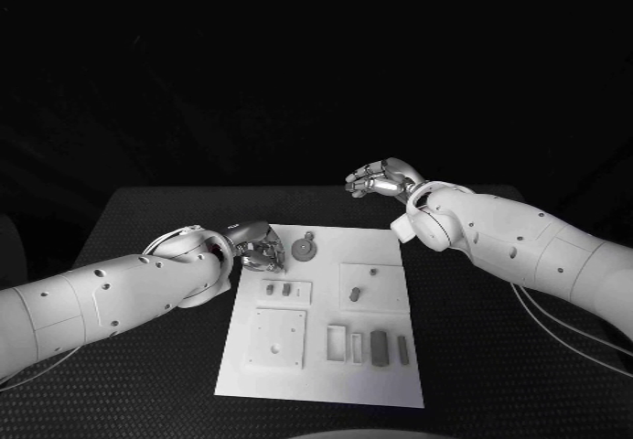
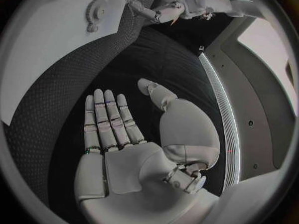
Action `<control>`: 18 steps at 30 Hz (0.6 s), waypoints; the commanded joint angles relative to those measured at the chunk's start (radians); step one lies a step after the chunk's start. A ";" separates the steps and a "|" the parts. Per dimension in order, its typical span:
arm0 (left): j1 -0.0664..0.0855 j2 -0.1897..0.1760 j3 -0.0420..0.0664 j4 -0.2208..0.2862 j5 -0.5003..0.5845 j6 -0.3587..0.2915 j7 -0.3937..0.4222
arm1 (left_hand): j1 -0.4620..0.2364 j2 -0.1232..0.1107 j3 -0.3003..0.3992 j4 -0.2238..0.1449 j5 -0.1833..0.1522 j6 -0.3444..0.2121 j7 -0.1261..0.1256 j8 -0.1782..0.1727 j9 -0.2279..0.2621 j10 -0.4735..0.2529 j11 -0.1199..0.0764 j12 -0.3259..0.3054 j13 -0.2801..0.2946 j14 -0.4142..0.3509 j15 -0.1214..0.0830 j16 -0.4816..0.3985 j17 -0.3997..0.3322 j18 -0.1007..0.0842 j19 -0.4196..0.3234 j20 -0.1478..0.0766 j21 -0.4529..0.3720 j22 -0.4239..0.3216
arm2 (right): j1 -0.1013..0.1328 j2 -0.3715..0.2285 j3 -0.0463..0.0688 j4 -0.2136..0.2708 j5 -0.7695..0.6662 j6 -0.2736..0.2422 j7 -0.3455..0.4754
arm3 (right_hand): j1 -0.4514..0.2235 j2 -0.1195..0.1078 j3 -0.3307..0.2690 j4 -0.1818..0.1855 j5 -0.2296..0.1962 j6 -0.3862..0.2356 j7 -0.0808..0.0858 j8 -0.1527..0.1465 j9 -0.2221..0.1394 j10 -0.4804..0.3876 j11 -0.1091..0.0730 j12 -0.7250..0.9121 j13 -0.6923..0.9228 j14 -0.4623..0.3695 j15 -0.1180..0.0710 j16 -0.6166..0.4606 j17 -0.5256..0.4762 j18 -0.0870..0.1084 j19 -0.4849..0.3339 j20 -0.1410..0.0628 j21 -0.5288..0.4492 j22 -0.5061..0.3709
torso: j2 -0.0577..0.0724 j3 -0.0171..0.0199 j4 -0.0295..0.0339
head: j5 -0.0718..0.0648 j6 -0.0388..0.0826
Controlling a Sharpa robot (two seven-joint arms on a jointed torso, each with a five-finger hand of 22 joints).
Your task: Assemble the parts on the task board
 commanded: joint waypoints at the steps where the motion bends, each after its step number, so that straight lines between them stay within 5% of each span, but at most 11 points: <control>1: -0.003 0.006 0.000 -0.004 -0.005 0.035 -0.008 | 0.001 0.009 0.008 0.000 0.002 0.007 -0.002 0.004 0.001 0.006 -0.001 0.003 0.001 -0.004 -0.002 0.001 -0.001 0.004 0.000 -0.104 0.003 -0.001 | 0.000 0.000 0.000 0.001 -0.001 0.010 0.007 | -0.001 0.005 -0.001 -0.003 0.006 -0.007 0.025 0.006 -0.001 0.008 0.002 -0.004 0.001 -0.007 0.002 0.004 -0.002 -0.016 0.002 -0.002 -0.006 0.002 | 0.000 0.0006 0.0000 | -0.002 -0.001; 18: -0.015 0.024 -0.001 -0.024 -0.036 0.041 -0.009 | 0.001 0.009 0.009 0.001 0.002 0.006 -0.001 0.004 0.001 0.006 -0.001 0.000 0.000 -0.005 -0.001 0.000 -0.002 0.002 -0.002 -0.103 0.002 -0.002 | 0.000 0.003 0.000 0.001 -0.001 0.011 0.003 | -0.002 0.005 -0.002 -0.002 0.006 -0.007 0.025 0.006 -0.002 0.008 0.002 -0.005 0.001 -0.007 0.002 0.004 -0.002 -0.017 0.002 -0.002 -0.007 0.003 | 0.001 0.0015 -0.0016 | -0.011 0.005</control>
